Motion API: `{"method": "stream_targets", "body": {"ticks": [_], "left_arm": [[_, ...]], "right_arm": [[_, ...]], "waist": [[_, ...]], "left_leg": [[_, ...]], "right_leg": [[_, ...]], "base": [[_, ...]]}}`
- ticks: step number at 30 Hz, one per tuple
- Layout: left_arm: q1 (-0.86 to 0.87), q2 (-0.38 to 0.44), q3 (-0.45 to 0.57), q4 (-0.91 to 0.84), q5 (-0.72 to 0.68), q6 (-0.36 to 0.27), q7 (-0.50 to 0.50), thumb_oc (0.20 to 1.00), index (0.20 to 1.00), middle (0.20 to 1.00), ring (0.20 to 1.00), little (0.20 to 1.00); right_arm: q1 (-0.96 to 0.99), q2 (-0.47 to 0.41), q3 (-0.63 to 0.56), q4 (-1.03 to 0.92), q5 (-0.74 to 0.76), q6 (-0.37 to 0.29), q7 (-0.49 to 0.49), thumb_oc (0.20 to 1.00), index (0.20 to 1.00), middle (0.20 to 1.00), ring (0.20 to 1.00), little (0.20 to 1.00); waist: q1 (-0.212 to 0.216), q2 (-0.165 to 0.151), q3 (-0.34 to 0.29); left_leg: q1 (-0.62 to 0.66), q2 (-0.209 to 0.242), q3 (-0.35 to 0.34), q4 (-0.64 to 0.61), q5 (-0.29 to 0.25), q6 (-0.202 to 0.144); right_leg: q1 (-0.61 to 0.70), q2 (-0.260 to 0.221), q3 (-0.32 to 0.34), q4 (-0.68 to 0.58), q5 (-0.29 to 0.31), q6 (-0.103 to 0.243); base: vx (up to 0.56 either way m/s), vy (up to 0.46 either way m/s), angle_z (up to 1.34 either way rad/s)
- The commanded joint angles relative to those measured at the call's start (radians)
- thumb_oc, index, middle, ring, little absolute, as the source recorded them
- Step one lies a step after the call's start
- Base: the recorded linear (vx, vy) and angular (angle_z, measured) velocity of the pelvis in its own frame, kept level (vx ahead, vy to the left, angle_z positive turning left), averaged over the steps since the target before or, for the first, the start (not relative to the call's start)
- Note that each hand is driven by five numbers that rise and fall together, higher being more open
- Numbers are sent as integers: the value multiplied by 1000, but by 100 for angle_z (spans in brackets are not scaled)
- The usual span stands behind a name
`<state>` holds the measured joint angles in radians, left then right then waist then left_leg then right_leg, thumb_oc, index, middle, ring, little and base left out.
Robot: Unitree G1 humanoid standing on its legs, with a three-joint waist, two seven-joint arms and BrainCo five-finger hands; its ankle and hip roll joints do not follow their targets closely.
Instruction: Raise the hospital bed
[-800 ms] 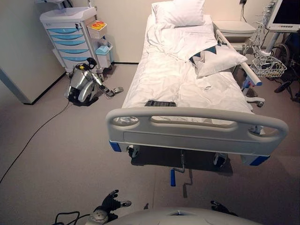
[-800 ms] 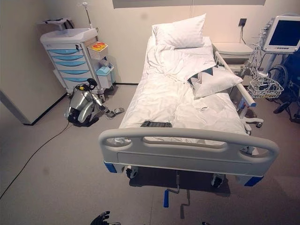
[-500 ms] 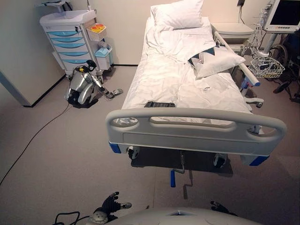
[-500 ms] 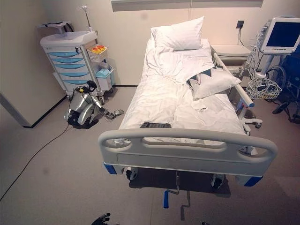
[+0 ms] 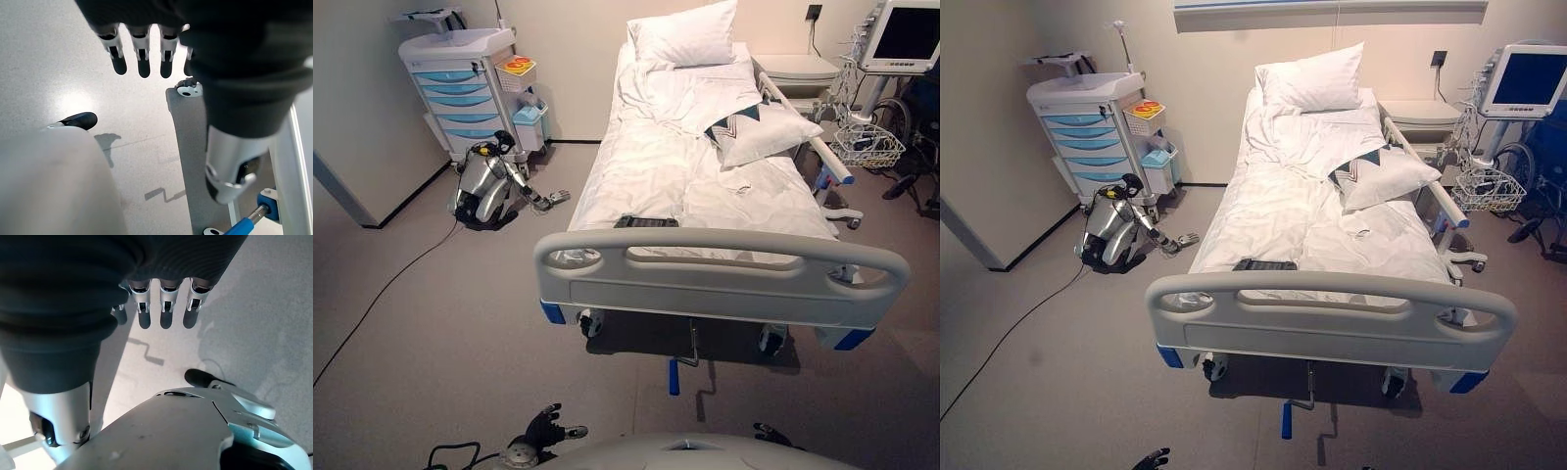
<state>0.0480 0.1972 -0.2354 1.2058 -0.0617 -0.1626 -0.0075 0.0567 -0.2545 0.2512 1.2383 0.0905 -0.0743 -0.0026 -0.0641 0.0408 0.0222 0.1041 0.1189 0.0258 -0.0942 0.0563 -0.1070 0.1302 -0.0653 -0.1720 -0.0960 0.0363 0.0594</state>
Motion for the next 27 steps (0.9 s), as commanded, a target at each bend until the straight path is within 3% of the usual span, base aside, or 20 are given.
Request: {"method": "stream_targets", "body": {"ticks": [1,8,10,13,14,21,22,27], "left_arm": [[-95,30,21,-7,-47,-30,25,1000,1000,1000,1000,1000],[-108,117,0,-294,-153,-65,-21,1000,1000,1000,1000,1000],[-116,201,1,-515,-174,-91,-18,1000,1000,1000,1000,1000],[-135,244,14,-617,-181,-105,0,1000,1000,1000,1000,1000],[-178,272,2,-714,-210,-106,17,1000,1000,1000,1000,1000],[-249,280,-5,-894,-290,-120,41,1000,1000,1000,1000,1000],[-258,289,-17,-972,-279,-120,44,1000,1000,1000,1000,1000],[-314,328,-60,-1066,-254,-132,44,1000,1000,1000,1000,1000]], "right_arm": [[-85,14,9,8,48,-20,-2,1000,1000,1000,1000,1000],[-96,-37,-14,-93,141,-37,38,1000,1000,1000,1000,1000],[-113,-73,-21,-191,187,-48,53,1000,1000,1000,1000,1000],[-134,-98,-28,-273,226,-59,53,1000,1000,1000,1000,1000],[-258,-70,19,-406,261,-50,5,1000,1000,1000,1000,1000],[-367,-57,44,-412,315,-80,-17,1000,1000,1000,1000,1000],[-394,-62,36,-457,333,-92,-29,1000,1000,1000,1000,1000],[-449,-71,49,-487,332,-103,-43,1000,1000,1000,1000,1000]], "waist": [[-2,-66,65],[-11,-62,125],[-17,-60,181],[-19,-61,221],[-10,-59,263],[-4,-51,352],[-8,-46,388],[-15,-31,435]], "left_leg": [[43,-62,16,33,-66,42],[-43,-62,8,141,-86,44],[-118,-63,3,171,-75,40],[-196,-64,-7,200,-64,36],[-271,-66,-16,243,-60,33],[-494,-61,-26,466,-115,38],[-557,-61,-20,524,-126,42],[-661,-64,-11,524,-105,45]], "right_leg": [[-2,-60,14,31,-4,101],[-86,-61,22,143,-34,87],[-176,-56,24,195,-35,89],[-259,-57,26,237,-33,89],[-330,-62,23,279,-36,86],[-535,-76,38,475,-88,68],[-602,-84,47,523,-87,68],[-722,-91,51,540,-64,71]], "base": [[-55,-17,-1],[-81,-15,0],[-219,-10,-1],[-279,-30,-1],[-181,-43,6],[-138,-18,4],[-95,19,9],[-129,35,0]]}}
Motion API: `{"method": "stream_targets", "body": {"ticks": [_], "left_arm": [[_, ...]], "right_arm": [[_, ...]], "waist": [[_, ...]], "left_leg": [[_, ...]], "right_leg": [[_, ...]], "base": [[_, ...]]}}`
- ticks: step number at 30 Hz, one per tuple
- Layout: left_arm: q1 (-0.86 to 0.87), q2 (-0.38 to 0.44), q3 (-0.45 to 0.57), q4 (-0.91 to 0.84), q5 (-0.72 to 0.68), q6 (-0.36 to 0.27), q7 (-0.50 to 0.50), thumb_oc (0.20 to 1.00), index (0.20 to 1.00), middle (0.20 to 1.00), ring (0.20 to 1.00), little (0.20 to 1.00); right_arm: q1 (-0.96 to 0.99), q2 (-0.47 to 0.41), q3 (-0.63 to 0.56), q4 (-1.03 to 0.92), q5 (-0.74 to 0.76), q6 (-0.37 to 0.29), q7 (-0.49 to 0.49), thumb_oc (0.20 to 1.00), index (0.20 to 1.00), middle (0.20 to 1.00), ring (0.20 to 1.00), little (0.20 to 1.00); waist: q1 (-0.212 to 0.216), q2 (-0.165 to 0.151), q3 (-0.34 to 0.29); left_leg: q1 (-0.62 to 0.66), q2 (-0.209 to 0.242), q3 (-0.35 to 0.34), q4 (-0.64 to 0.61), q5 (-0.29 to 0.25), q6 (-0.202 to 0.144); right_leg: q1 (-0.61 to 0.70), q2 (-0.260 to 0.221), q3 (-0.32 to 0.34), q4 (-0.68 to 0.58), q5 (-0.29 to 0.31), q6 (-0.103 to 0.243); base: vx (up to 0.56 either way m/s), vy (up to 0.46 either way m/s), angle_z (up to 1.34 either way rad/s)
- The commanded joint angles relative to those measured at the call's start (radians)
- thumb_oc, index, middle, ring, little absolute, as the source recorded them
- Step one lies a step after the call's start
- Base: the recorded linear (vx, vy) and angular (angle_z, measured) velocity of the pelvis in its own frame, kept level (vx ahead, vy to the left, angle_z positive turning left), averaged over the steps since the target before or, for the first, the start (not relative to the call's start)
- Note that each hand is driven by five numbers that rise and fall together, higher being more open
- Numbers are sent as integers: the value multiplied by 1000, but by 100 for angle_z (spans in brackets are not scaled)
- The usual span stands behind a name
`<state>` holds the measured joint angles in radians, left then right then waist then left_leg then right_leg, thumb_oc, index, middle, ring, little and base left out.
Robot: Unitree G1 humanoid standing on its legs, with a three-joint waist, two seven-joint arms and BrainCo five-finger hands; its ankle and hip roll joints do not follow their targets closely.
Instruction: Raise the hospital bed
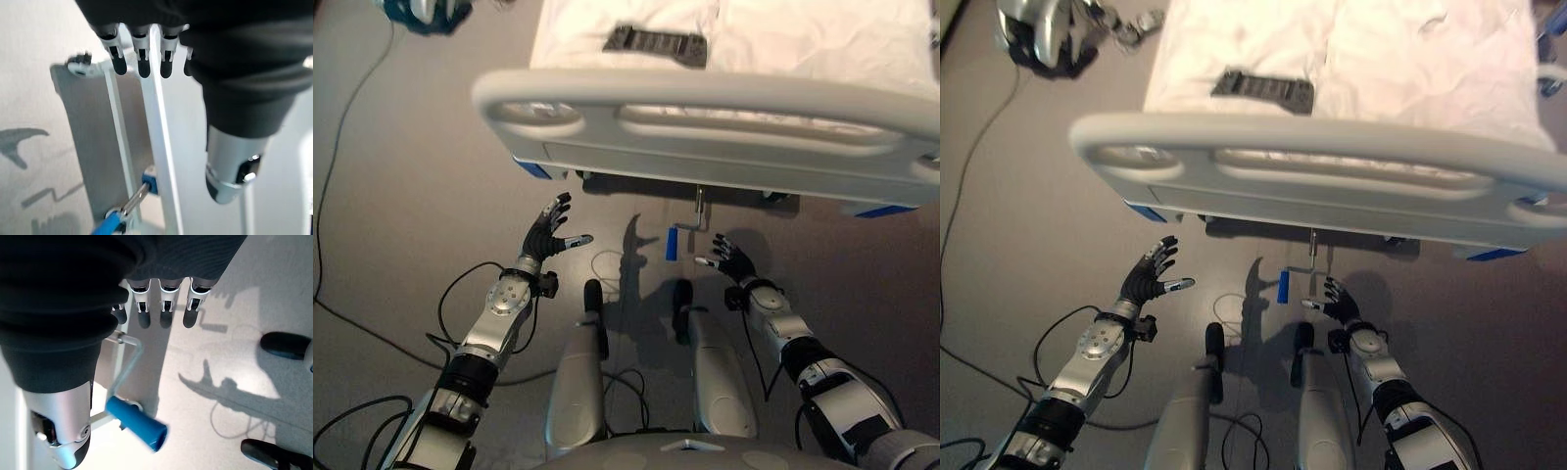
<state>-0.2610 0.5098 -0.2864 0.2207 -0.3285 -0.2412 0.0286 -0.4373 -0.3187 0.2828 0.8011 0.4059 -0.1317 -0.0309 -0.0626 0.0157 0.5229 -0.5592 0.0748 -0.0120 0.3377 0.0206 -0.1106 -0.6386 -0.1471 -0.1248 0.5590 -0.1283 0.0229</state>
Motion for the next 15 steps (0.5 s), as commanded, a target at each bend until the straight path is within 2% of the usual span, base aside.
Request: {"method": "stream_targets", "body": {"ticks": [1,2,3,5,6,14,15], "left_arm": [[-44,39,-35,-133,6,-61,8,1000,1000,1000,1000,1000],[-44,39,-36,-133,5,-60,8,1000,1000,1000,1000,1000],[-70,61,-46,-190,5,-60,7,1000,1000,1000,1000,1000],[-91,81,-47,-238,3,-63,9,1000,1000,1000,1000,1000],[-123,95,-61,-320,-31,-77,11,1000,1000,1000,1000,1000],[-167,133,-76,-463,-47,-77,34,1000,1000,1000,1000,1000],[-191,138,-82,-481,-51,-77,44,1000,1000,1000,1000,1000]], "right_arm": [[6,-23,30,-64,8,-50,-27,1000,1000,1000,1000,1000],[5,-23,29,-64,8,-50,-27,1000,1000,1000,1000,1000],[-25,-25,33,-64,12,-52,-41,1000,1000,1000,1000,1000],[-45,-29,40,-84,13,-54,-47,1000,1000,1000,1000,1000],[-75,-36,51,-123,34,-65,-58,1000,1000,1000,1000,1000],[-95,-37,71,-224,144,-64,-42,1000,1000,1000,1000,1000],[-111,-40,88,-235,192,-61,-33,1000,1000,1000,1000,1000]], "waist": [[-18,3,-42],[-17,3,-43],[-17,10,-29],[-16,15,-17],[-19,24,-3],[-21,31,-3],[-20,31,-3]], "left_leg": [[-39,-22,31,54,-41,48],[-41,-21,32,57,-44,48],[-74,-23,33,22,-21,45],[-95,-22,34,6,-10,45],[-162,-24,31,-7,6,44],[-282,-27,32,14,7,42],[-309,-25,33,17,7,42]], "right_leg": [[-6,-8,7,-140,124,112],[-9,-8,7,-136,120,112],[-46,-7,14,-163,138,118],[-73,-5,17,-173,150,121],[-142,-3,27,-188,168,124],[-258,-7,33,-170,175,122],[-284,-8,35,-168,176,120]], "base": [[-77,24,-5],[-121,39,-10],[-64,25,-8],[-65,21,-7],[-36,6,-5],[-4,2,-2],[0,0,0]]}}
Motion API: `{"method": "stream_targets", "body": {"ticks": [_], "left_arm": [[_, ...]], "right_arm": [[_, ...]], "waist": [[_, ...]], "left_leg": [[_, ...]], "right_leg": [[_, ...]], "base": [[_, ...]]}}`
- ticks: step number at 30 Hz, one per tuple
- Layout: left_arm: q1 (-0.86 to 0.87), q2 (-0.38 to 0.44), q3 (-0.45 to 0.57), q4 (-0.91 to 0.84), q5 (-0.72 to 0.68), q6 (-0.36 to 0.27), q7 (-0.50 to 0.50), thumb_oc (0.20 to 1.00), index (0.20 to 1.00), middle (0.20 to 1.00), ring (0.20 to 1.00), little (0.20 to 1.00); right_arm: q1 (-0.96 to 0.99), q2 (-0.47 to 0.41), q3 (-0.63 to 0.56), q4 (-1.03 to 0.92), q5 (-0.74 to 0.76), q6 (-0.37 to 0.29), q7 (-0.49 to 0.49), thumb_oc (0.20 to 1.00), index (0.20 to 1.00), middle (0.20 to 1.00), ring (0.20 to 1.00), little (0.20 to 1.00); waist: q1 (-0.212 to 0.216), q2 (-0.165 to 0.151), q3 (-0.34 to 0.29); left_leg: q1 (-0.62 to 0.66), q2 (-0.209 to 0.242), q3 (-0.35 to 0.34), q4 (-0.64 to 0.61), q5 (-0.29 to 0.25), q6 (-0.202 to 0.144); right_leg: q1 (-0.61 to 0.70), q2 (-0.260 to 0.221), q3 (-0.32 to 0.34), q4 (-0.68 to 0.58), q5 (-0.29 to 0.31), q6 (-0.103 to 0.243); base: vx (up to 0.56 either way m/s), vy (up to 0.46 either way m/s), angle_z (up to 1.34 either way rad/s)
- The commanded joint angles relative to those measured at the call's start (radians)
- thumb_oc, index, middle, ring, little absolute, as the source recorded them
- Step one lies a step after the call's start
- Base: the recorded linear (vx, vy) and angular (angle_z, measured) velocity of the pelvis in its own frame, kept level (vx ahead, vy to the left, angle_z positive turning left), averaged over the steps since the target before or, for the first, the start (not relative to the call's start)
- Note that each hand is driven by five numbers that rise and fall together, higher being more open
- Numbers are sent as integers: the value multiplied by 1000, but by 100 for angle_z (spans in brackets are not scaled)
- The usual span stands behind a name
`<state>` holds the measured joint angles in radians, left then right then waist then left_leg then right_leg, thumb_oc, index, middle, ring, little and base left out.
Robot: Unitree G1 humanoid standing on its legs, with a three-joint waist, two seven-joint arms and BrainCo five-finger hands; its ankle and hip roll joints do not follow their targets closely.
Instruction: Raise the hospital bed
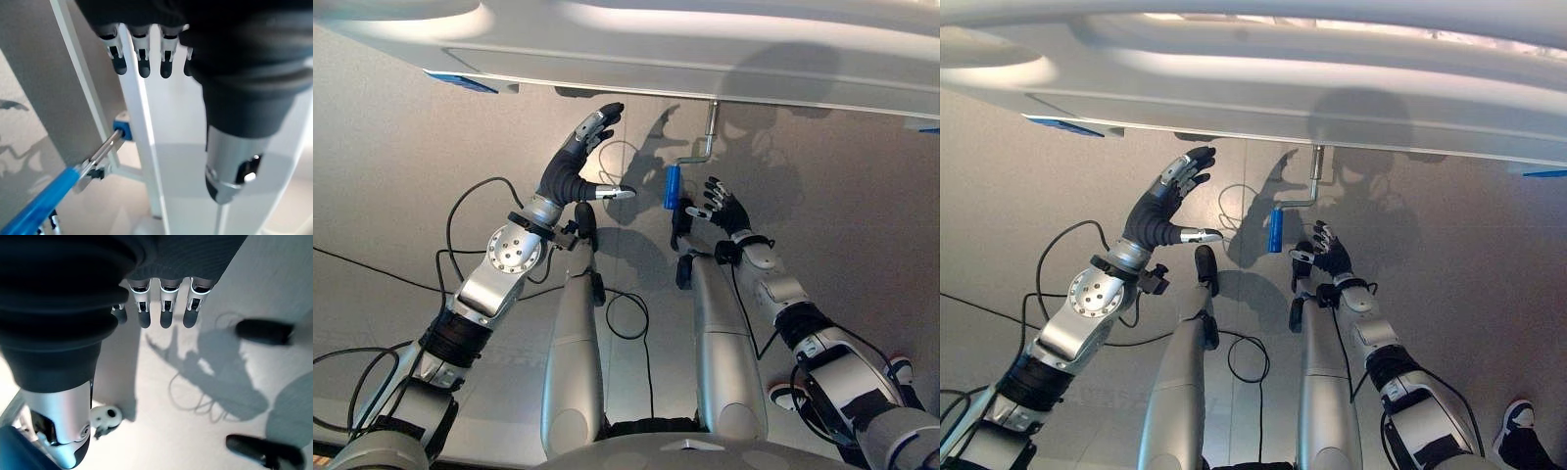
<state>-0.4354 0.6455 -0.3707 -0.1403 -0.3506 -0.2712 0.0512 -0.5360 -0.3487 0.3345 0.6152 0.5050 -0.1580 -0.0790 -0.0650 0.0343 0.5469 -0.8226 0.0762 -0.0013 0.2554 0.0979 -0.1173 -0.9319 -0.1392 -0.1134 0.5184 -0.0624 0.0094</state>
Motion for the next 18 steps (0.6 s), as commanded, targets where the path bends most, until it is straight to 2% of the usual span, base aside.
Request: {"method": "stream_targets", "body": {"ticks": [1,4,9,13,18], "left_arm": [[-17,2,3,-120,-29,-47,22,1000,1000,1000,1000,1000],[-48,-6,-4,-132,-30,-47,42,1000,1000,1000,1000,1000],[-55,-2,4,-152,-40,-48,43,1000,1000,1000,1000,1000],[-56,2,14,-179,-42,-49,50,1000,1000,1000,1000,1000],[-61,27,18,-199,-47,-52,52,1000,1000,1000,1000,1000]], "right_arm": [[-13,-10,36,-49,93,-34,15,1000,1000,1000,1000,1000],[-38,-10,54,-82,173,-39,38,1000,1000,1000,1000,1000],[-71,-15,81,-108,226,-34,64,1000,1000,1000,1000,1000],[-125,-16,139,-148,360,-13,121,1000,1000,1000,1000,1000],[-215,-6,210,-74,387,30,146,1000,1000,1000,1000,1000]], "waist": [[-17,12,-27],[-15,11,-27],[-11,12,-27],[-4,8,-27],[11,11,-27]], "left_leg": [[-47,-27,22,100,-71,49],[-85,-28,21,117,-77,47],[-104,-29,25,117,-78,48],[-114,-31,23,109,-76,46],[-124,-35,18,106,-75,44]], "right_leg": [[8,-16,24,-127,110,134],[-27,-16,25,-118,110,134],[-48,-15,25,-121,114,135],[-55,-17,21,-136,121,136],[-61,-16,17,-141,120,133]], "base": [[0,0,0],[8,-4,1],[0,0,0],[0,0,0],[0,0,0]]}}
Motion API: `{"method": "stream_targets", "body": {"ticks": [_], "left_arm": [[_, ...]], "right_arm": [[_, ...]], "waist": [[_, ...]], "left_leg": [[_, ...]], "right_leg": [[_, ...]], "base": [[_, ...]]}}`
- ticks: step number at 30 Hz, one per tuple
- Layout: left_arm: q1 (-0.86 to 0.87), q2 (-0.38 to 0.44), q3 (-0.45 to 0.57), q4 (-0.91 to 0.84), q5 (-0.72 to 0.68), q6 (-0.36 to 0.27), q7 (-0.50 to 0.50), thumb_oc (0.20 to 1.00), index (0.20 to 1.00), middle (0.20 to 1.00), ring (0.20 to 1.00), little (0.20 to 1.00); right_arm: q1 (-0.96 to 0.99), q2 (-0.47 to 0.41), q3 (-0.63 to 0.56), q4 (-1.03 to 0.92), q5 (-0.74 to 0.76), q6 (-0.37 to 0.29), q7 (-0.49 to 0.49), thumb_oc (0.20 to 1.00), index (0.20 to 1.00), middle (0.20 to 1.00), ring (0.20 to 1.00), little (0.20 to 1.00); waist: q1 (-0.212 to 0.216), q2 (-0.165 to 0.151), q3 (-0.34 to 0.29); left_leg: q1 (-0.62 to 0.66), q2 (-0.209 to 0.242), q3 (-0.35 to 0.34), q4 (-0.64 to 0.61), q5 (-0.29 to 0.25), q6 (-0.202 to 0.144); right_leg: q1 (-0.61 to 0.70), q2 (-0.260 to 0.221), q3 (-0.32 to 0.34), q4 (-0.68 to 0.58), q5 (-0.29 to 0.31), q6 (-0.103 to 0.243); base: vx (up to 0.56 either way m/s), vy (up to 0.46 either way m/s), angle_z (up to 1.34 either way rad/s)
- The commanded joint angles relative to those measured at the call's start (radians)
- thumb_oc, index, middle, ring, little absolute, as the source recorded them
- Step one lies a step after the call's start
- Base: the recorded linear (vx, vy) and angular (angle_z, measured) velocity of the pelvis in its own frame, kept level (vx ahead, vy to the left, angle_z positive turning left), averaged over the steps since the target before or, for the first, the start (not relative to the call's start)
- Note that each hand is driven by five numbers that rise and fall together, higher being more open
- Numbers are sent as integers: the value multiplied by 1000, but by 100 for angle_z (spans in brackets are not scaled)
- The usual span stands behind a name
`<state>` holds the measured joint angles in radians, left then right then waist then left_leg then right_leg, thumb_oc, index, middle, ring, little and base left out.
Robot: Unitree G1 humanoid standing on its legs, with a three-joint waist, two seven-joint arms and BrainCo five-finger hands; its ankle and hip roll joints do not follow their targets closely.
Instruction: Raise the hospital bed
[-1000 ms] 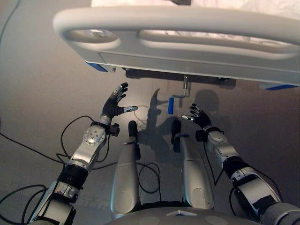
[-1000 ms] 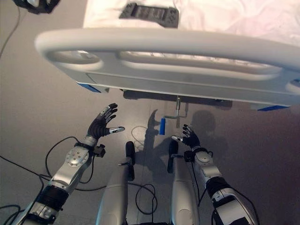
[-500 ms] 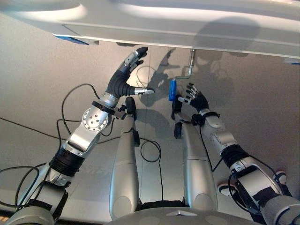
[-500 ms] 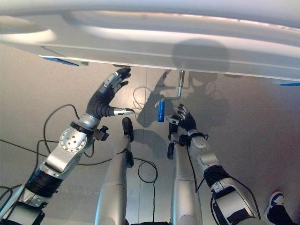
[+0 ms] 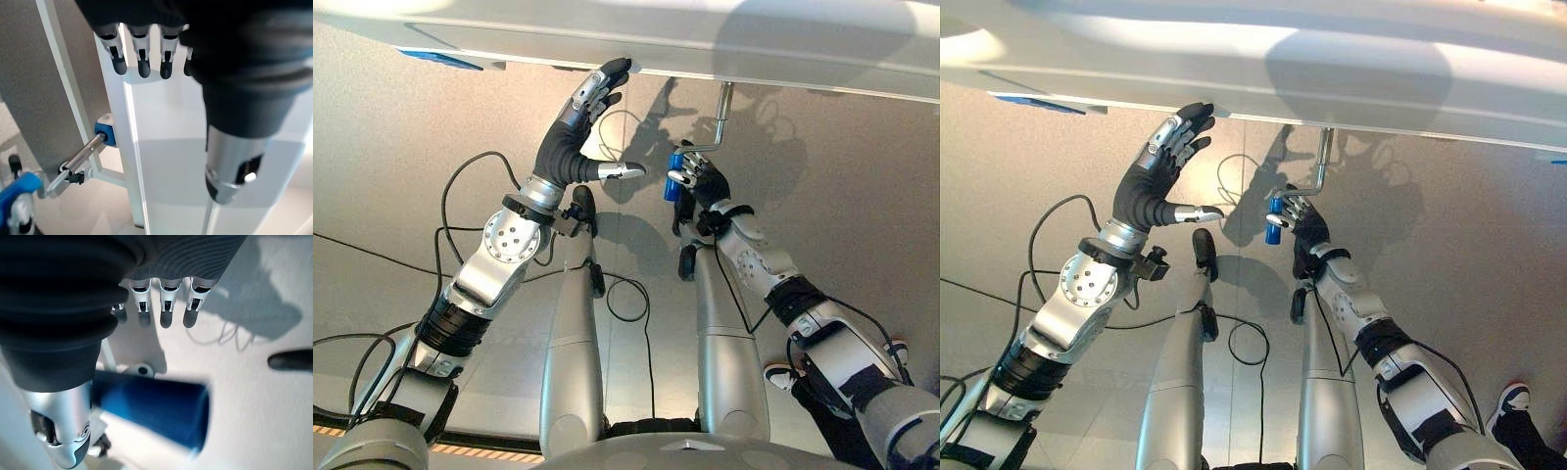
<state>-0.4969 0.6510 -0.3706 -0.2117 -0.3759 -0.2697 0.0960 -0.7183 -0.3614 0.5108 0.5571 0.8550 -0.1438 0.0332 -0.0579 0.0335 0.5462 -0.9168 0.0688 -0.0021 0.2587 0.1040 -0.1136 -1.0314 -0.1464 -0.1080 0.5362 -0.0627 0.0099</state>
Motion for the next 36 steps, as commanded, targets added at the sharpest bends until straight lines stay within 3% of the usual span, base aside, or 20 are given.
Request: {"method": "stream_targets", "body": {"ticks": [1,8,16,17,18,19,20,30,36], "left_arm": [[-5,26,16,-129,-23,-53,9,1000,1000,1000,1000,1000],[-33,15,18,-127,-24,-49,16,1000,1000,1000,1000,1000],[-40,7,28,-134,1,-49,20,1000,1000,1000,1000,1000],[-40,8,30,-137,6,-49,22,1000,1000,1000,1000,1000],[-38,7,32,-140,9,-50,24,1000,1000,1000,1000,1000],[-38,5,35,-139,15,-50,29,1000,1000,1000,1000,1000],[-38,6,38,-140,17,-49,29,1000,1000,1000,1000,1000],[-33,-3,44,-138,13,-52,36,1000,1000,1000,1000,1000],[-33,-18,33,-147,-3,-60,37,1000,1000,1000,1000,1000]], "right_arm": [[-59,17,45,18,43,24,33,1000,1000,1000,1000,1000],[-138,75,68,166,33,57,33,1000,1000,1000,1000,1000],[-130,93,86,154,28,66,56,1000,1000,1000,1000,1000],[-131,92,88,154,29,66,57,827,827,827,827,827],[-130,94,87,153,28,66,58,467,467,467,467,467],[-129,92,87,152,26,65,59,373,373,373,373,373],[-129,92,86,149,27,64,58,200,200,200,200,200],[-105,82,66,139,43,51,54,200,200,200,200,200],[-138,99,36,206,31,39,34,200,200,200,200,200]], "waist": [[8,14,-26],[20,22,-26],[20,20,-26],[19,20,-26],[19,20,-26],[19,20,-26],[18,20,-26],[16,15,-26],[24,36,-26]], "left_leg": [[-35,-28,18,107,-82,41],[-55,-35,17,112,-83,43],[-56,-39,16,109,-83,45],[-54,-40,16,108,-84,45],[-55,-40,17,110,-84,46],[-54,-41,18,109,-85,46],[-55,-40,18,110,-85,46],[-49,-40,23,104,-87,48],[-63,-43,20,99,-82,51]], "right_leg": [[35,-10,10,-157,121,133],[22,-14,7,-160,124,133],[24,-17,7,-170,126,135],[25,-17,8,-171,126,134],[25,-17,8,-171,127,135],[26,-18,9,-173,127,134],[26,-18,8,-173,127,134],[27,-16,14,-183,129,137],[14,-19,13,-181,129,139]], "base": [[0,0,0],[6,15,2],[2,6,1],[0,0,0],[0,0,0],[0,0,0],[0,0,0],[0,0,0],[0,0,0]]}}
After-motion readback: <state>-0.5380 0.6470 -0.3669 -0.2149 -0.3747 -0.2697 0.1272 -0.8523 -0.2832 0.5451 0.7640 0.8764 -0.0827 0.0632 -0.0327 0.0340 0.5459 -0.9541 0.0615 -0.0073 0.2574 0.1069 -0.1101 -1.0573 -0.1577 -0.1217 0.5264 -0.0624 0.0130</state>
